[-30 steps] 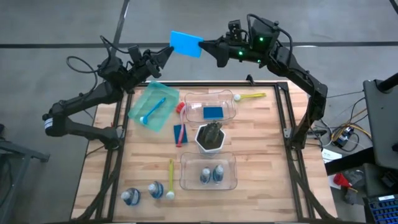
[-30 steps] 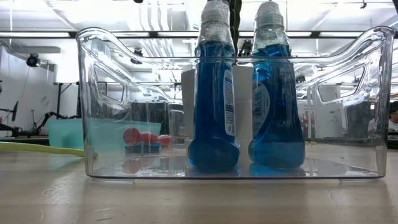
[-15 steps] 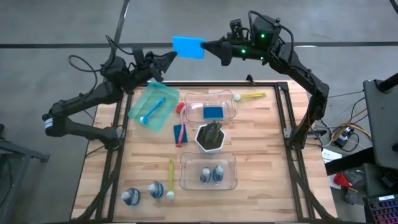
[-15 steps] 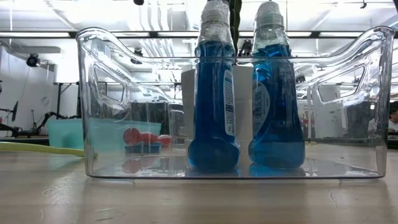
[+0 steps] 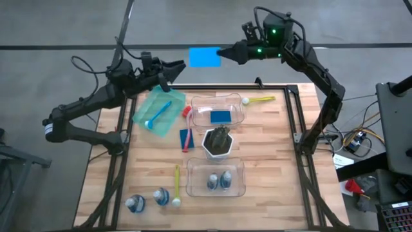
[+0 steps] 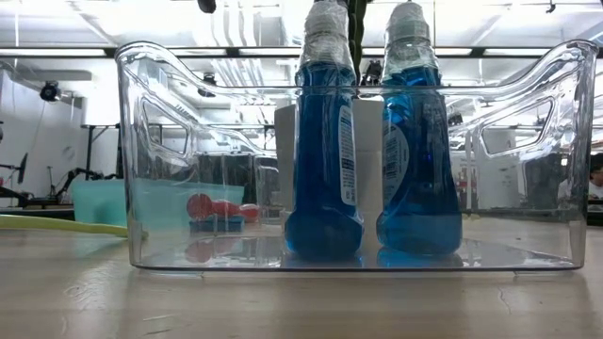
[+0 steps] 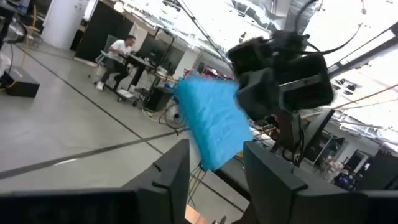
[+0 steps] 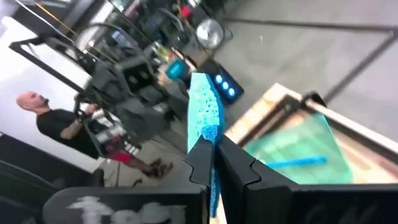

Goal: Pick & Place Kitchen Sink Supplies
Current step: Put the blue sponge wipe into the top transparent bin

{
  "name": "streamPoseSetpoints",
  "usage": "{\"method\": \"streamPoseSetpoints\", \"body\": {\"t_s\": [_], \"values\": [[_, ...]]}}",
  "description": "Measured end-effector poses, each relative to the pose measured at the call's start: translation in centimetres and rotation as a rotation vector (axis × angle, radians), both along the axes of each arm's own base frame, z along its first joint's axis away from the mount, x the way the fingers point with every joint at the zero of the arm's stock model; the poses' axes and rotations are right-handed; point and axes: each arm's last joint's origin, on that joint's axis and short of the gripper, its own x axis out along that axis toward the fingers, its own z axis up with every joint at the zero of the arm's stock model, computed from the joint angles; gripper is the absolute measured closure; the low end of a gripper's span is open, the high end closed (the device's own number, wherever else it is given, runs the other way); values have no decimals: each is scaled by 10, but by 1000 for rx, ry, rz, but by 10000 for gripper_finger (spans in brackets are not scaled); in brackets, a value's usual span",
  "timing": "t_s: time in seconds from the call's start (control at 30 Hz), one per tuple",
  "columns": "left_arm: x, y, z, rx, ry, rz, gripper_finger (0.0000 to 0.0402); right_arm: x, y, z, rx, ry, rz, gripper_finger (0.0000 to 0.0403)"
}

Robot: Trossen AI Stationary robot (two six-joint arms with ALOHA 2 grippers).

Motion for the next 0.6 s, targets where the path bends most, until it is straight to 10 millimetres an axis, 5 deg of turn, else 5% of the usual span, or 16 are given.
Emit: {"method": "streamPoseSetpoints", "body": {"t_s": [0.6], "values": [[-22, -9, 12, 103, -13, 26, 245, -22, -31, -54, 272, 375, -30, 394]]}}
